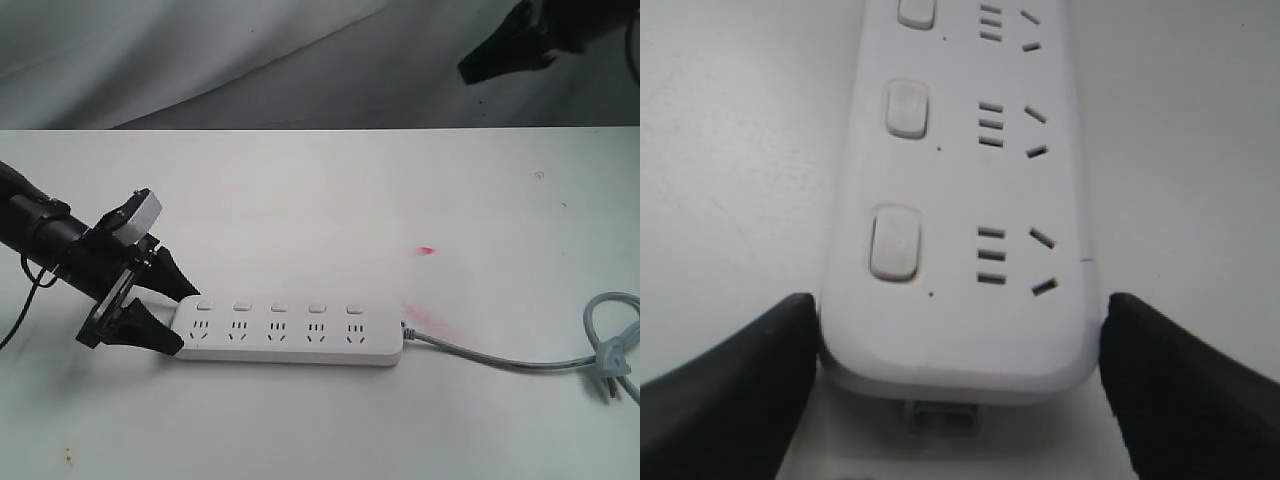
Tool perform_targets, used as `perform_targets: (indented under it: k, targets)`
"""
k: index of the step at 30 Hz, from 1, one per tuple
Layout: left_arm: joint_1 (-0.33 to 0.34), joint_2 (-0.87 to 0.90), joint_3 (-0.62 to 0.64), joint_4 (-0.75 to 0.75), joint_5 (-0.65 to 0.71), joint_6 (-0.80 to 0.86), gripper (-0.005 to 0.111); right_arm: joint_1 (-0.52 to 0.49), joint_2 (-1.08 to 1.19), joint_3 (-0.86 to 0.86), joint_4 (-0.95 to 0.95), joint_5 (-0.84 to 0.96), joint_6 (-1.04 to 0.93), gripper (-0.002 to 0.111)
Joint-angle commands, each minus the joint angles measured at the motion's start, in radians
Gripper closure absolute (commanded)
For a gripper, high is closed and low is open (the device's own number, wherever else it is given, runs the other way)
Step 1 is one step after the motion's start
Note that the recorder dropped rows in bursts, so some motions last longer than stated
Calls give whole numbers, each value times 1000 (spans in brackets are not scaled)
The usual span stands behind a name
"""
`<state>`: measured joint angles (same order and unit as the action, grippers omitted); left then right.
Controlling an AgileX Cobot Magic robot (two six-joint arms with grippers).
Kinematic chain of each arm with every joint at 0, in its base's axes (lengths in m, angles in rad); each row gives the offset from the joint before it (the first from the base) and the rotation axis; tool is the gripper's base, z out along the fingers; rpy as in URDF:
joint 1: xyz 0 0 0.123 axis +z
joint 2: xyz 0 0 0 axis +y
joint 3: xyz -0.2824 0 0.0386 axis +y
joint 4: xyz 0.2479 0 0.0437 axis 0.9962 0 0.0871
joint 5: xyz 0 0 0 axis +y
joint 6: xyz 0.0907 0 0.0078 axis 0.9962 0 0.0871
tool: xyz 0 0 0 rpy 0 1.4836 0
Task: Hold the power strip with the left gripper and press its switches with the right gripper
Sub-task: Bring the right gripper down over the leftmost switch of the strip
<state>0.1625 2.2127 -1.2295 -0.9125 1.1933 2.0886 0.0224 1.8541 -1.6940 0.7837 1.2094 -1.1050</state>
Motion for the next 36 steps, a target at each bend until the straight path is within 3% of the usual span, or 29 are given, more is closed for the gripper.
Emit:
perform_targets:
  k: [1,6,15,18,25,33,36]
  targets:
    - [-3,-3,-8,-4,-14,5,63,106,36,96,25,-73,-121,108]
    - [-3,-3,-8,-4,-14,5,63,249,58,193,27,-193,-260,108]
    - [-3,-3,-8,-4,-14,5,63,417,175,215,100,-336,-290,108]
    - [-3,-3,-8,-4,-14,5,63,458,223,215,102,-364,-318,97]
    - [-3,-3,-8,-4,-14,5,63,523,279,215,104,-551,-322,48]
    - [-3,-3,-8,-4,-14,5,63,527,277,215,172,-596,-330,44]
    - [-3,-3,-8,-4,-14,5,63,531,280,215,202,-590,-448,44]
